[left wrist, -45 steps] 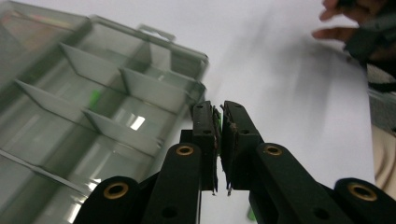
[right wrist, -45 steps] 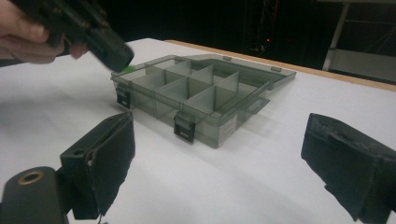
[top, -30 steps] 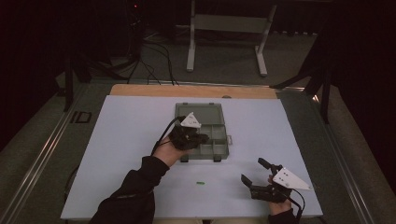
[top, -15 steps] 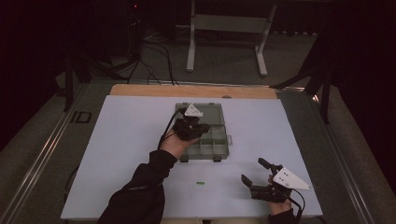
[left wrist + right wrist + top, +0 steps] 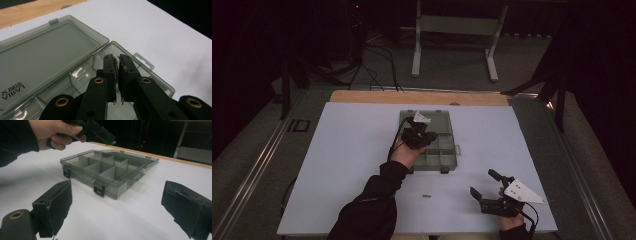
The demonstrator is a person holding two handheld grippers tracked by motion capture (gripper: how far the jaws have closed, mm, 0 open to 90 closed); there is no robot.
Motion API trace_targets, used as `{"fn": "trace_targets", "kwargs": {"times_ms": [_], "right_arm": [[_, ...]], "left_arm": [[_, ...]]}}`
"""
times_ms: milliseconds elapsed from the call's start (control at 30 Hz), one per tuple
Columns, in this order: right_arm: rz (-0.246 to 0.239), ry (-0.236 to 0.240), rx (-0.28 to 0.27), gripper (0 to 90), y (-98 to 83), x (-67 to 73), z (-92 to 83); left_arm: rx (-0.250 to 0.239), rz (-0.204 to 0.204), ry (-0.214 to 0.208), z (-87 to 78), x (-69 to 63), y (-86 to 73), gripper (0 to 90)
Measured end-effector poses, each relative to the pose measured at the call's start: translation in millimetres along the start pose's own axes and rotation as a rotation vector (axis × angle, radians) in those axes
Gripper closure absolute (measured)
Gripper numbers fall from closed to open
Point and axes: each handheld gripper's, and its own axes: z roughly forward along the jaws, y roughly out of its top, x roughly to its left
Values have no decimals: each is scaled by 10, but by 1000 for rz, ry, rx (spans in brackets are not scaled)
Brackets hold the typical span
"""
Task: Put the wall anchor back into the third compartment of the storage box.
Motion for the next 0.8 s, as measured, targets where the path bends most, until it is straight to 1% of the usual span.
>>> {"fn": "trace_targets", "kwargs": {"times_ms": [33,133,233,267,300,333,400,433,500,533,567,600,633,667,767,800], "right_arm": [[0,0,1,97,0,0,0],[-2,0,-1,97,4,3,-3],[-2,1,-1,97,2,0,-3],[0,1,0,97,0,-1,-1],[1,1,1,97,-1,-2,0],[1,2,1,97,-1,-1,1],[1,3,1,97,0,1,1],[0,3,1,97,0,1,2],[0,3,3,97,-2,-1,3],[2,3,4,97,-3,-2,4],[1,3,5,97,-5,-4,6],[3,3,6,97,-5,-3,5],[4,4,6,97,-6,-3,6],[5,5,7,97,-7,-3,7],[3,7,8,97,-7,-2,8],[4,7,8,97,-7,-3,8]], "left_arm": [[1,-9,2,25,-1,-11,831],[26,-16,21,91,4,-51,831],[55,-35,38,149,12,-78,831],[55,-35,38,149,12,-78,831],[61,-31,50,164,10,-82,831],[72,-36,49,191,13,-82,831],[89,-32,68,220,8,-79,831],[98,-40,63,241,9,-80,831],[115,-49,85,270,11,-87,831],[121,-61,83,286,18,-90,831],[127,-65,88,296,23,-94,831],[127,-65,88,296,23,-94,830],[133,-67,102,315,27,-98,830],[132,-74,104,323,30,-100,830],[127,-71,110,331,19,-95,824],[120,-77,93,330,22,-92,822]]}}
